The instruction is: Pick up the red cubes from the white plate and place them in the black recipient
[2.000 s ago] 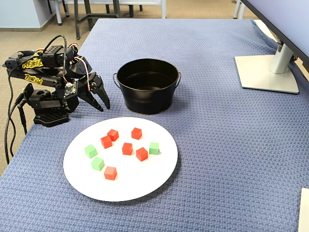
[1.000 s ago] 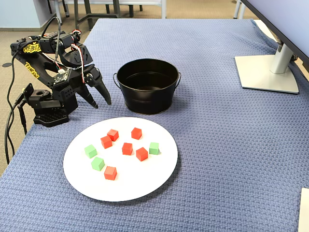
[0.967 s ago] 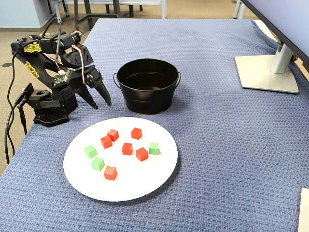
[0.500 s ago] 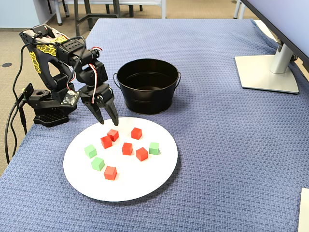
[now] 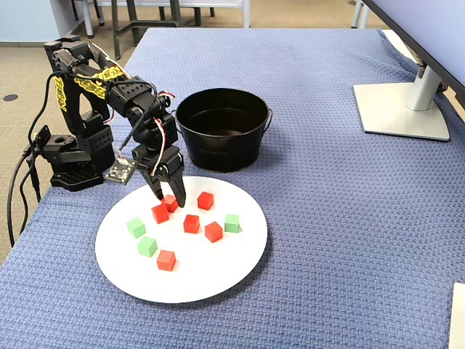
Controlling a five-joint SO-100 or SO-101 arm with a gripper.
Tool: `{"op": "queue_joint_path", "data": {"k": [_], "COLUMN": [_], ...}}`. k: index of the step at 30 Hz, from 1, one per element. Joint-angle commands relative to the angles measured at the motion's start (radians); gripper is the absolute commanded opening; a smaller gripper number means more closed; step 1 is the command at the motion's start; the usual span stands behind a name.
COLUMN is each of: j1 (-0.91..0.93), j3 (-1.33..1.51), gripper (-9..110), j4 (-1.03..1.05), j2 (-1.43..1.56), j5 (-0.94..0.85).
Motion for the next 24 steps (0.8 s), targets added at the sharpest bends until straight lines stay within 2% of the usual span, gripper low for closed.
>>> {"op": "queue_joint_path", "data": {"k": [1,5,8,13,19,24], "j1": [-0.008,0.003,0.005,-0.005,-0.026,-0.140], "j3": [-0.080,-0.118,-0.130,-0.166,-0.183,-0.239], "gripper": [16,14,0,0,0,0], "j4": [-0.029,-0.029,-0.031,0.034,0.140,0.206], "j2": [-0.029,-0.083,-0.097,-0.012,0.265,0.443], "j5": [-0.006,-0.017,-0.021,0.003,0.009,0.077]}}
